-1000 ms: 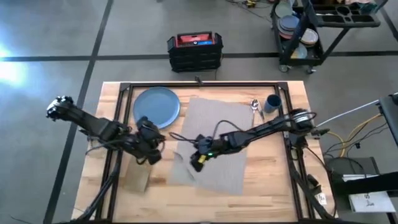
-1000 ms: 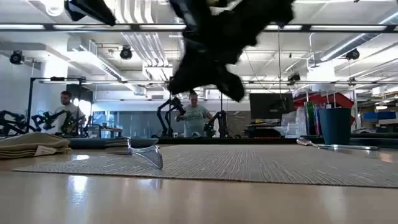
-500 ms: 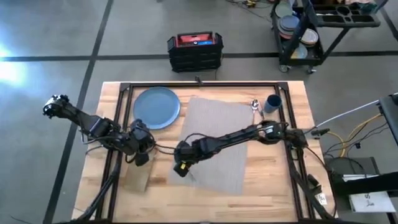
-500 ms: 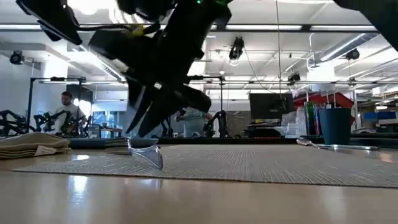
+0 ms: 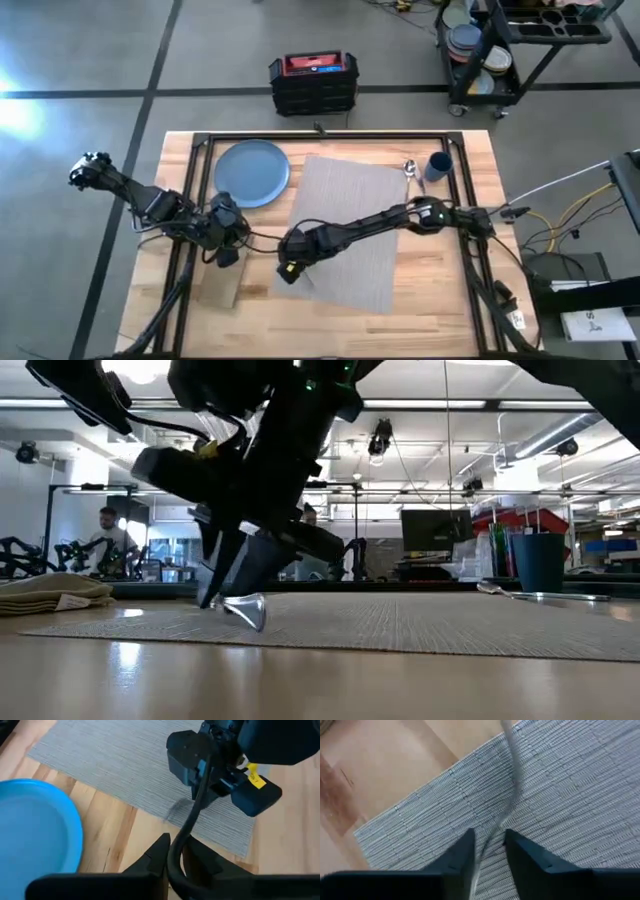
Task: Set table place
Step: Put the silver fork on the brown table napkin
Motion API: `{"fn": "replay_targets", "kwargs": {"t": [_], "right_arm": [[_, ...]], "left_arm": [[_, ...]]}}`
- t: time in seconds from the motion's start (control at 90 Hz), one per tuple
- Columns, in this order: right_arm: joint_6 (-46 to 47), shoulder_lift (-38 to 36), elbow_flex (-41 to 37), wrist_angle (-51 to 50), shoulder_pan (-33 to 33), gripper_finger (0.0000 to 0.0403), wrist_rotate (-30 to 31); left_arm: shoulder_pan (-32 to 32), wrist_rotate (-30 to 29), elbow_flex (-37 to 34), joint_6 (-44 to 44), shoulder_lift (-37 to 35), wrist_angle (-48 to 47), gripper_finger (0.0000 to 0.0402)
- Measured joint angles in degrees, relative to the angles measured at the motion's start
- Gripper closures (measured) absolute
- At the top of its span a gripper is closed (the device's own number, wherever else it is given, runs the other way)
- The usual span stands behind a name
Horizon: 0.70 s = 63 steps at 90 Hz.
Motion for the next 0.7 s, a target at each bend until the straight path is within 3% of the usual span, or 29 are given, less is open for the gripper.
{"fn": "replay_targets", "kwargs": {"t": [0.089,0.489,0.7], "right_arm": [[-0.3,0.0,-0.1,0.0,0.0,0.0393,0.1],[-2.1,-3.7,3.6,3.5,-1.1,0.0402,-1.1],[-0.9,-2.6,1.6,11.7,-3.3,0.0402,-12.9]], "left_arm": [[0.0,0.0,0.0,0.3,0.0,0.0,0.0368],[0.0,0.3,0.0,1.1,0.2,0.0,0.0368],[0.0,7.9,0.0,1.1,0.2,-0.3,0.0368]]}}
